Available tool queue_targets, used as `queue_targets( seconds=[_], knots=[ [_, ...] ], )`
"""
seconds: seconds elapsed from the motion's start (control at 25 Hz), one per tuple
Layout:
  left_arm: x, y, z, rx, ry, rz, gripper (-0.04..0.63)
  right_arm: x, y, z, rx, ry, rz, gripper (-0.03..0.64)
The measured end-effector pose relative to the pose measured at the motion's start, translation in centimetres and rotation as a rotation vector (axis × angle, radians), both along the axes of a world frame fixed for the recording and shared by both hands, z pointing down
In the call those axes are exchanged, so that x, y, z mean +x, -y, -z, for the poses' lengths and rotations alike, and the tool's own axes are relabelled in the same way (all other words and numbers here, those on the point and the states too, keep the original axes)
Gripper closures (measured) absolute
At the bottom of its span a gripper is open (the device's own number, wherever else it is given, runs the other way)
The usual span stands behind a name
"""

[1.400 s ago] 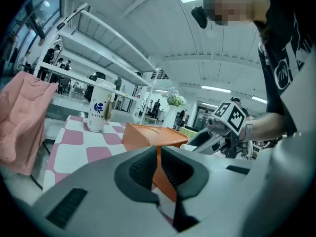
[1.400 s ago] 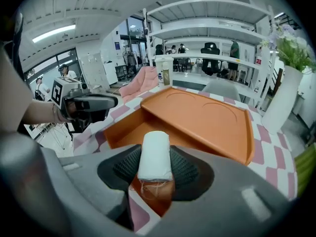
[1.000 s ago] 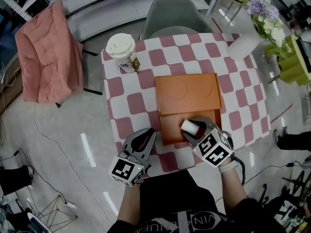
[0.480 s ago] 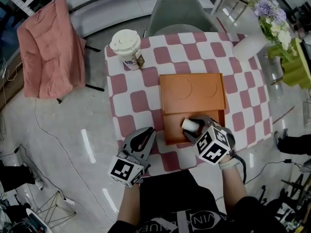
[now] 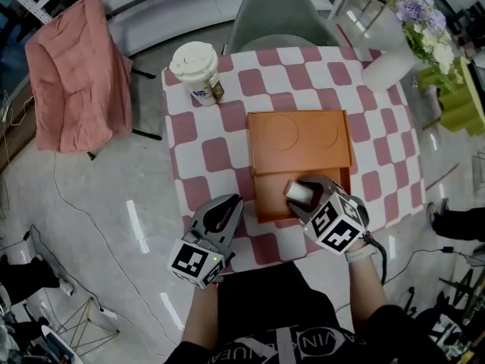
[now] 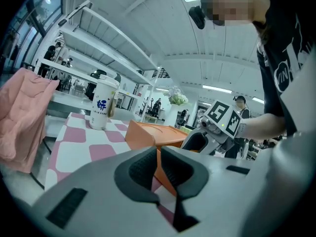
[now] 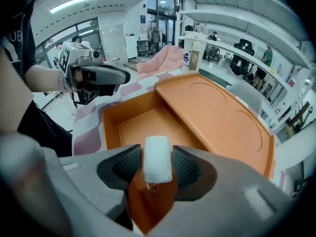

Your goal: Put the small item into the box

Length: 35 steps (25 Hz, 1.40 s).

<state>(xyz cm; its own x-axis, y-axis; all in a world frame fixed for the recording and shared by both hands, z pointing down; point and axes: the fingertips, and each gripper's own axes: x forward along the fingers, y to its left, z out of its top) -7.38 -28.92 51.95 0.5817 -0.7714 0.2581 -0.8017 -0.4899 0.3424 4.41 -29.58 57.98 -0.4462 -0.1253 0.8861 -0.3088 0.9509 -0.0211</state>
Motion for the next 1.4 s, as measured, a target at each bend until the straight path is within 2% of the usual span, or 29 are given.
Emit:
queue_targets(
  seconds=[0.32,0.6,1.04,1.16,1.4],
  knots=[
    [0.2,-0.1,0.3,0.001,-0.015,-0.012,0.568,0.2,0.1,2.1,0.028,0.087,-0.072,0.425],
    [1.0,0.3,1.3,0.022,-0.024,-0.037,0.568,1.3,0.7,4.9,0.083,0.186,-0.197,0.439],
    [1.8,0.7,3.2,0.051,-0.016,-0.061,0.568,3.1,1.5,8.9,0.19,0.349,-0.357,0.586],
    [1.7,1.0,3.9,0.066,-0.028,-0.056,0.568,3.6,1.8,9.8,0.222,0.38,-0.379,0.609],
    [1.8,1.5,5.2,0.086,-0.038,-0.059,0.568,3.8,1.7,11.2,0.232,0.425,-0.408,0.611]
  ],
)
